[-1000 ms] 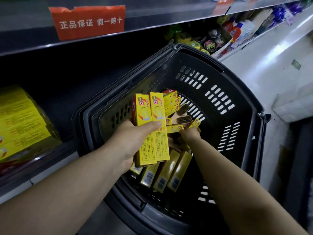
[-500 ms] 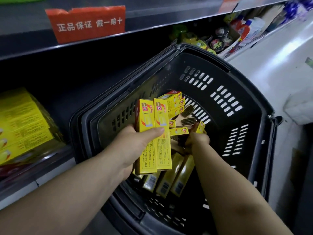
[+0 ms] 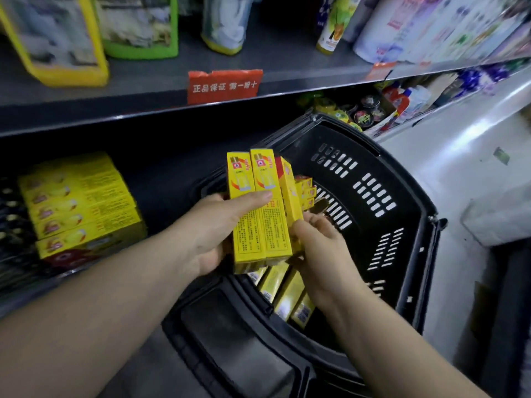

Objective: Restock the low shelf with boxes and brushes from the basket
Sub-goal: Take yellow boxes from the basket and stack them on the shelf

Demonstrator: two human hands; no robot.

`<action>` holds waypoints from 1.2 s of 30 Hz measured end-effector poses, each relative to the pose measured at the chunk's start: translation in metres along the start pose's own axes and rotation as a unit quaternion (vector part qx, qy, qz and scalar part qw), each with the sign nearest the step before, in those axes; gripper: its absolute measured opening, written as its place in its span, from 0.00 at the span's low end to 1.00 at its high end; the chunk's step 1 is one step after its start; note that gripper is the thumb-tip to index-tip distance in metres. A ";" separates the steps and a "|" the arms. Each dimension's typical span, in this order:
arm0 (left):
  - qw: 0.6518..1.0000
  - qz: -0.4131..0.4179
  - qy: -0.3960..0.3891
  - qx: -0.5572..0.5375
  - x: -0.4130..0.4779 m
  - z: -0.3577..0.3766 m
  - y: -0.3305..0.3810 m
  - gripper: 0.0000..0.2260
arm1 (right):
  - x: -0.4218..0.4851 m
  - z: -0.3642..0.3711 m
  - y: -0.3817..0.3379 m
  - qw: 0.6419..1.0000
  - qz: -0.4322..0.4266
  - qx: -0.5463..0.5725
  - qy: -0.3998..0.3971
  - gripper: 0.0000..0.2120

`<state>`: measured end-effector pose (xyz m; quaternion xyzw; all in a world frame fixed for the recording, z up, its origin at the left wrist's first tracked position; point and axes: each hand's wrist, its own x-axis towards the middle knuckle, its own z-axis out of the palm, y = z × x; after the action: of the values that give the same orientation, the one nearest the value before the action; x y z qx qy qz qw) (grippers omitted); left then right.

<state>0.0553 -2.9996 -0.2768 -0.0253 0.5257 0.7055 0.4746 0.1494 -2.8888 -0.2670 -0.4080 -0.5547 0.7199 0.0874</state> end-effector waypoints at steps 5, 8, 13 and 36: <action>0.994 0.074 0.077 0.032 -0.053 -0.048 0.005 0.27 | -0.042 0.042 0.008 0.996 -0.017 -0.016 -0.090 0.14; 0.986 0.101 0.132 0.005 -0.082 -0.081 -0.001 0.25 | -0.051 0.070 0.010 0.983 -0.026 -0.089 -0.160 0.17; 0.976 0.077 0.190 -0.069 -0.124 -0.138 -0.024 0.11 | -0.040 0.122 -0.003 0.926 -0.049 -0.276 -0.254 0.10; 0.926 0.078 0.351 -0.115 -0.127 -0.250 -0.048 0.06 | 0.094 0.239 0.090 0.597 -0.235 -0.717 -0.271 0.22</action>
<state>0.0426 -3.2733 -0.3548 -0.2846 0.5747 0.7416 0.1971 -0.0462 -3.0416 -0.3787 0.0191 -0.9671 0.1225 -0.2220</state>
